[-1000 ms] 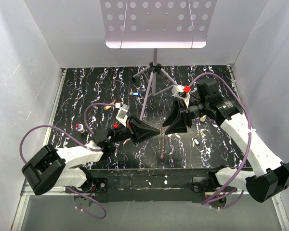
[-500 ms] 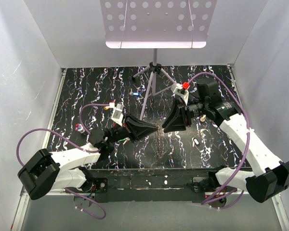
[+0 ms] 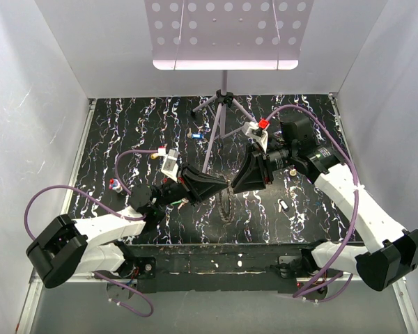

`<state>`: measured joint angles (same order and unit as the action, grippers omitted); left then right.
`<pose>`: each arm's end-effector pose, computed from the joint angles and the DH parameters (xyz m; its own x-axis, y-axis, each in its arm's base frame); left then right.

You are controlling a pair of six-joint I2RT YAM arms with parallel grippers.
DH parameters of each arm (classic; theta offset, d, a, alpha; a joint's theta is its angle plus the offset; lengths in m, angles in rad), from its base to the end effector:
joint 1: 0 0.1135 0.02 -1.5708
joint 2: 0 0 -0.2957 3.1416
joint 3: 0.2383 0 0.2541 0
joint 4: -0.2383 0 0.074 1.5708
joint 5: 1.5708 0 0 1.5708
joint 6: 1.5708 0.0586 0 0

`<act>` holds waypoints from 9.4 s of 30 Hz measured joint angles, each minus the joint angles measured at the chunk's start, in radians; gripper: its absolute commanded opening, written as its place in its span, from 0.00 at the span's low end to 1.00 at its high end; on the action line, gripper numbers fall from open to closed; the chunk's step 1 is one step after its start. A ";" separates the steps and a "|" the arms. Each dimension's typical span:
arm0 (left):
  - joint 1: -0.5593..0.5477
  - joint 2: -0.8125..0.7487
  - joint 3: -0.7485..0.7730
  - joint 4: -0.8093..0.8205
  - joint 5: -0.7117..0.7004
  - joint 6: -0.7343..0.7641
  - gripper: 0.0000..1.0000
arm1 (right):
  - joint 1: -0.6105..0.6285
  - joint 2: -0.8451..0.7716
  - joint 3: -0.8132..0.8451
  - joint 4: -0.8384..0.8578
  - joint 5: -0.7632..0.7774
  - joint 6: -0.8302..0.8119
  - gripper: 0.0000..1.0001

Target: Put the keys on the keyring

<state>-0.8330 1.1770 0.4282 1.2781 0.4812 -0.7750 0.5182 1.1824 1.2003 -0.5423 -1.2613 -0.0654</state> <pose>0.1393 -0.1936 0.3260 -0.4043 -0.4773 -0.7802 0.8983 -0.0466 -0.4370 0.1751 0.1641 0.4056 -0.3774 -0.2381 -0.8949 -0.8937 -0.1597 0.4193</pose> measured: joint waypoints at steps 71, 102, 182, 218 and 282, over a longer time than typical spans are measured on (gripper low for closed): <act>-0.047 -0.039 0.183 -0.708 0.087 0.584 0.45 | 0.227 0.222 0.320 -0.793 0.712 -0.789 0.01; -0.092 0.041 0.190 -0.684 0.097 0.532 0.00 | 0.228 0.222 0.328 -0.768 0.705 -0.718 0.01; -0.008 -0.066 0.132 0.035 0.407 -0.097 0.00 | -0.171 -0.034 0.127 -0.798 -0.031 -0.965 0.61; -0.006 -0.200 0.269 -0.268 0.191 0.228 0.00 | -0.177 -0.065 0.226 -0.770 -0.040 -0.795 0.60; -0.042 -0.066 0.083 -0.241 0.042 0.530 0.04 | 0.008 0.154 0.309 -0.533 0.048 -0.722 0.01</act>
<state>-0.8749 1.1110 0.5114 1.0370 0.5236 -0.2451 0.5259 1.3369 1.5093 -1.0756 -1.2133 -0.7872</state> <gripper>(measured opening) 0.017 0.029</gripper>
